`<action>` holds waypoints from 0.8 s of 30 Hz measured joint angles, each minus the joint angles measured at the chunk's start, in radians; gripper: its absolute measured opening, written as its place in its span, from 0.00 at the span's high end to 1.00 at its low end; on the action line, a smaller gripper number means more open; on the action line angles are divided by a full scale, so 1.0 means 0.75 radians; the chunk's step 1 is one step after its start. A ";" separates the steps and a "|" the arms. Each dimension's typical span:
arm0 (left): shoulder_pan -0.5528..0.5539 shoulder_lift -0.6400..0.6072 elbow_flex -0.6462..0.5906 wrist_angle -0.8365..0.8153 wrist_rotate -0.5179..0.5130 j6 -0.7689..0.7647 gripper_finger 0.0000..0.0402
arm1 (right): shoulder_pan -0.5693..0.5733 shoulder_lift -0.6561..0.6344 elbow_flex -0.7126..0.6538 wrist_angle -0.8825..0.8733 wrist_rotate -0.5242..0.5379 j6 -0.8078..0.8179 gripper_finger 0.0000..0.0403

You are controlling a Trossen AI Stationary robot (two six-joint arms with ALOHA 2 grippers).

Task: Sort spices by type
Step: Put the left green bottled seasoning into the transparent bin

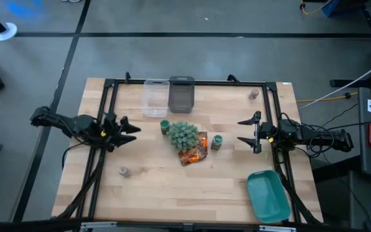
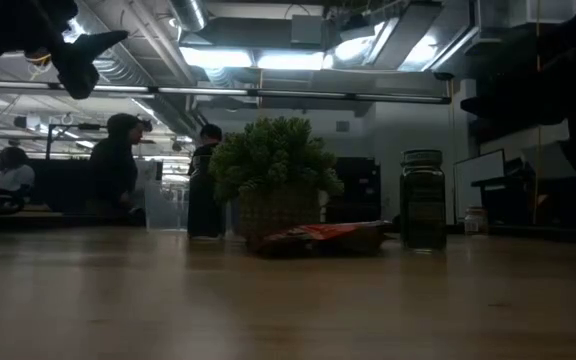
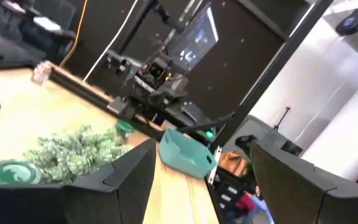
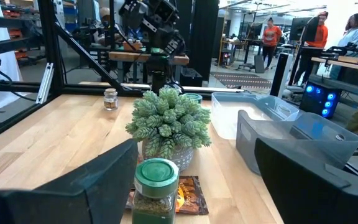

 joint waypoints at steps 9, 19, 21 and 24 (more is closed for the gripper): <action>-0.034 0.373 0.340 -0.398 -0.001 -0.169 0.39 | 0.000 0.000 0.000 0.000 0.000 0.000 0.20; -0.030 0.797 0.625 -0.749 -0.064 -0.059 0.39 | 0.000 0.000 0.000 0.000 0.000 0.000 0.20; -0.030 0.864 0.625 -0.786 -0.145 0.020 0.39 | 0.000 0.000 0.000 0.000 0.000 0.000 0.20; -0.030 0.958 0.625 -0.821 -0.287 0.102 0.39 | 0.000 0.000 0.000 0.000 0.000 0.000 0.20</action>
